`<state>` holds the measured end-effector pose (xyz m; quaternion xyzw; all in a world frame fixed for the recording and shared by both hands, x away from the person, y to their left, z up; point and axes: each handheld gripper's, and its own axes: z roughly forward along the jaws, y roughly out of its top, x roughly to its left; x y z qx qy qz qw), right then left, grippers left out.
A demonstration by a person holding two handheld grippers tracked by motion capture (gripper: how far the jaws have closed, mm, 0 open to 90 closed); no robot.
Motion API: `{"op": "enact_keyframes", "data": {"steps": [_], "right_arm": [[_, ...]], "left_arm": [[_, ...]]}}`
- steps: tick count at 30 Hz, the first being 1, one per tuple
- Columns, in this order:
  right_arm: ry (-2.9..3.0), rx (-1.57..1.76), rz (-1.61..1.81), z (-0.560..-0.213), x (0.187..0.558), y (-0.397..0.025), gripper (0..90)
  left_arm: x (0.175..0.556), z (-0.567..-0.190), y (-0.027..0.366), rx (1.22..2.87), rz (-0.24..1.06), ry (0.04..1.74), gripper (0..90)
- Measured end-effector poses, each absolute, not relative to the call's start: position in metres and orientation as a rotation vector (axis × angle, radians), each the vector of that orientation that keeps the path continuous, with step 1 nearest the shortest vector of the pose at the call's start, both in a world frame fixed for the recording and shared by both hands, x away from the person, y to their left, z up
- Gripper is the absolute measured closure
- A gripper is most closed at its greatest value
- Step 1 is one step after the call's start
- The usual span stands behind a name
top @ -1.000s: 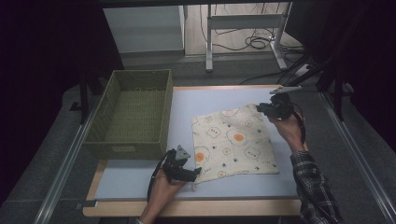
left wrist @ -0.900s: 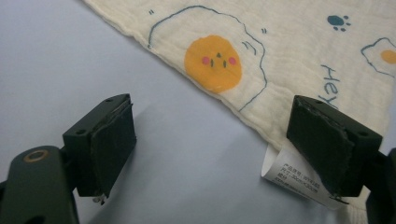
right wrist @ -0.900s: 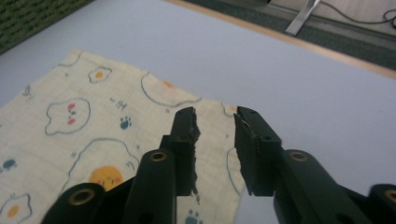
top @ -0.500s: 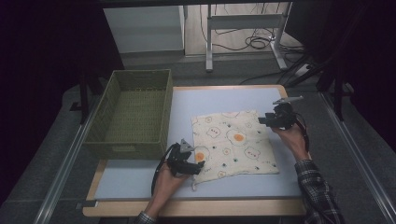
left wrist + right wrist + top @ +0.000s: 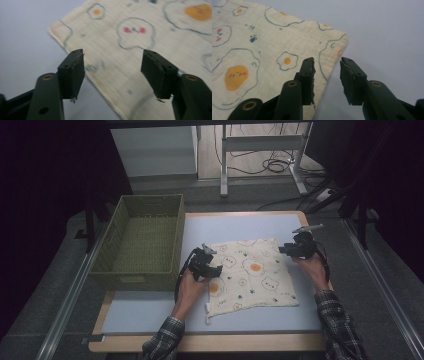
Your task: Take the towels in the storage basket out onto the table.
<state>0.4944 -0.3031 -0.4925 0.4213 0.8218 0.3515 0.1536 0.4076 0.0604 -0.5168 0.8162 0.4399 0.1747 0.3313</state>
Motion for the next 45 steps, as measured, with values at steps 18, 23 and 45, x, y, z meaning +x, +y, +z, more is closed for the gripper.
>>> {"op": "enact_keyframes", "data": {"steps": [18,23,45], "right_arm": [[2.304,1.206,0.997,-0.510,0.539,-0.288,77.8],[2.305,1.198,0.987,-0.511,0.547,-0.279,77.7],[2.280,1.234,0.947,-0.510,0.547,-0.275,89.9]], "left_arm": [[0.473,-0.531,0.085,2.012,0.599,1.337,67.5],[0.479,-0.531,0.086,1.977,0.610,1.361,67.9],[0.490,-0.534,0.078,2.014,0.514,1.317,87.4]]}}
